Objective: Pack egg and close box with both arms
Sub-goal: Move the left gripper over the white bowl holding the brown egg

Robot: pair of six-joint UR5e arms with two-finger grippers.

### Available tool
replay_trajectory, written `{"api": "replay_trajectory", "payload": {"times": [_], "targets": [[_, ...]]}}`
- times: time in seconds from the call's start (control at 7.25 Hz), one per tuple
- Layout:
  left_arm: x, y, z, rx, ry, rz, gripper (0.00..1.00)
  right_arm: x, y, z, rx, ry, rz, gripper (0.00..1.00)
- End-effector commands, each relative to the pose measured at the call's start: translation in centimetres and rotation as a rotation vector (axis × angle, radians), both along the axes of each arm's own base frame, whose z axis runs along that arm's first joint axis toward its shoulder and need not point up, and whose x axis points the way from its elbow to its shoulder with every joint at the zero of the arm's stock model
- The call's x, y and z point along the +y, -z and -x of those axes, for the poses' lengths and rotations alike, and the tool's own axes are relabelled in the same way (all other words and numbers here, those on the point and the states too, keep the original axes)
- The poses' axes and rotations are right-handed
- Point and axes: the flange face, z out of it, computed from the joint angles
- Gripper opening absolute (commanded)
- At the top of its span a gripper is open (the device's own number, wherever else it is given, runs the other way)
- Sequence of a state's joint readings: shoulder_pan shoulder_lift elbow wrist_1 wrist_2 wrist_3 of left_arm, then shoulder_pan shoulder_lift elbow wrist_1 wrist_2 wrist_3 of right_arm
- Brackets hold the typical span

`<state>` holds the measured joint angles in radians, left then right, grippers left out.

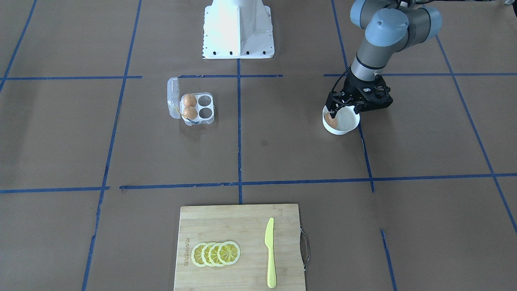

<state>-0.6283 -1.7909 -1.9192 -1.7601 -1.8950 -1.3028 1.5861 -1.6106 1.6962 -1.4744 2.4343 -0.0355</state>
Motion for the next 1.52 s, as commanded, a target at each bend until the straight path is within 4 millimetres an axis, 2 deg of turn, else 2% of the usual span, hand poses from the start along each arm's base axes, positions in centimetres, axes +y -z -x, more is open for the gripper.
{"api": "replay_trajectory", "payload": {"times": [0.0,0.55,1.1,1.38], "targets": [[-0.2,-0.3,-0.5,-0.013,0.005,-0.005,0.83,0.0,0.1,0.1,-0.02,0.002,0.002,1.0],[0.4,-1.2,-1.7,-0.03,-0.019,0.002,0.84,0.0,-0.2,0.1,-0.023,0.003,0.008,1.0],[1.9,-1.5,-3.5,-0.035,-0.058,0.009,0.84,-0.1,0.5,0.2,-0.036,0.006,-0.004,1.0],[1.9,-2.0,-4.2,-0.046,-0.065,0.014,0.84,-0.2,0.6,0.2,-0.036,0.004,-0.004,1.0]]}}
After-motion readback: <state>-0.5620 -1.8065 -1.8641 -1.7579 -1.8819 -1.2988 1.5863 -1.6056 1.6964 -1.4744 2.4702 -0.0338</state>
